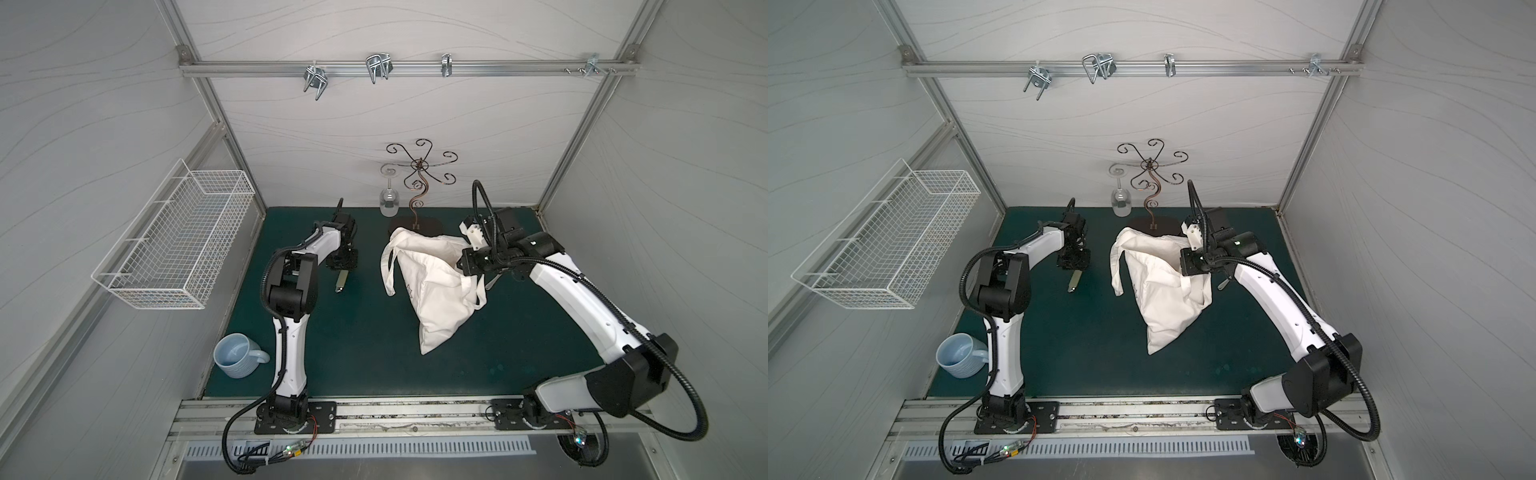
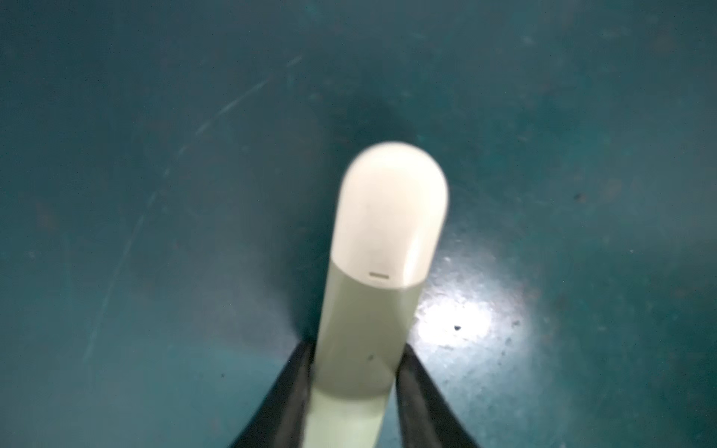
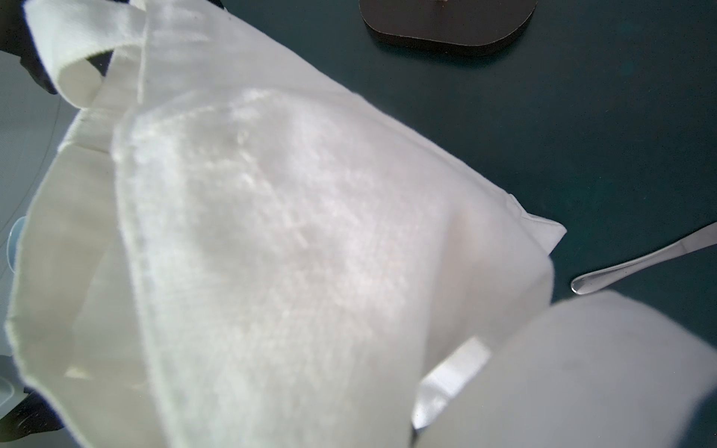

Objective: Place the art knife into the pouch
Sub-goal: Pick up the utility knife at the center of the board, then place the utility knife in the pouch.

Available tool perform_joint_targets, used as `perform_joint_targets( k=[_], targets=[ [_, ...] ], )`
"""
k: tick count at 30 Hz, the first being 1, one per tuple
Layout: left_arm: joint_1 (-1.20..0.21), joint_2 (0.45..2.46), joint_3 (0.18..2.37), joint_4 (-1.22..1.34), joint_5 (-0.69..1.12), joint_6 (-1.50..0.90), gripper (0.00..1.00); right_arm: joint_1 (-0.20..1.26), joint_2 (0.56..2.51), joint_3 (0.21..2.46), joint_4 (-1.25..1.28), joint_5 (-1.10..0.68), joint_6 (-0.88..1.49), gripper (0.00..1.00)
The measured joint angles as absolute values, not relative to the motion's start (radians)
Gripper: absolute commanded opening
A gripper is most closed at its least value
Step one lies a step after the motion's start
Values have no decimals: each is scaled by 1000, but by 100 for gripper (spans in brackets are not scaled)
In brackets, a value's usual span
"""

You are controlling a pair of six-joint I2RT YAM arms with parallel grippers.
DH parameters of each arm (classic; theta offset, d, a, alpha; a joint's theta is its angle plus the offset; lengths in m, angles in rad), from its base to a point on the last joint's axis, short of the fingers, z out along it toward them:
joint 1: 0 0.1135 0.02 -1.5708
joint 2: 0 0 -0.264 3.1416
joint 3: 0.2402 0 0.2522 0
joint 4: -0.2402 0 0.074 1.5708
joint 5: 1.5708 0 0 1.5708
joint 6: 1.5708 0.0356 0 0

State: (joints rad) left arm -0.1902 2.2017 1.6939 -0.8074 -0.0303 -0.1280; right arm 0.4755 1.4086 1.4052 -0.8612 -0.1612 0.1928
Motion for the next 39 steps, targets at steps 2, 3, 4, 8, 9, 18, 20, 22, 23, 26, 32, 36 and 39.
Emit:
perform_joint_targets(
  k=[2, 3, 4, 8, 9, 18, 20, 22, 23, 26, 32, 36, 39],
  targets=[
    [-191, 2202, 1694, -808, -32, -136, 32, 476, 1409, 1405, -861, -162, 193, 0],
    [-192, 2202, 1694, -808, -33, -139, 32, 476, 1409, 1405, -861, -163, 193, 0],
    [-192, 2202, 1694, -808, -33, -142, 31, 476, 1409, 1405, -861, -163, 193, 0],
    [-193, 2202, 1694, -810, -35, -159, 28, 476, 1409, 1405, -861, -165, 193, 0],
    [-194, 2202, 1694, -810, -36, -163, 27, 476, 1409, 1405, -861, -165, 193, 0],
    [-204, 2115, 1594, -812, -35, -240, 23, 476, 1409, 1405, -861, -165, 193, 0],
    [-213, 2061, 1566, -820, -37, -259, 23, 476, 1409, 1405, -861, -165, 193, 0],
    [-228, 1991, 1552, -825, -46, -275, 22, 476, 1409, 1405, -861, -165, 193, 0],
    [-237, 1958, 1547, -825, -53, -283, 22, 476, 1409, 1405, -861, -165, 193, 0],
    [-279, 1829, 1534, -824, -81, -304, 23, 476, 1409, 1405, -861, -165, 193, 0],
    [-360, 1585, 1526, -819, -122, -330, 23, 476, 1409, 1405, -861, -164, 193, 0],
    [-414, 1463, 1514, -756, -104, -329, 25, 480, 1409, 1405, -861, -160, 193, 0],
    [-451, 1412, 1514, -674, -69, -325, 26, 488, 1409, 1405, -861, -157, 193, 0]
  ],
)
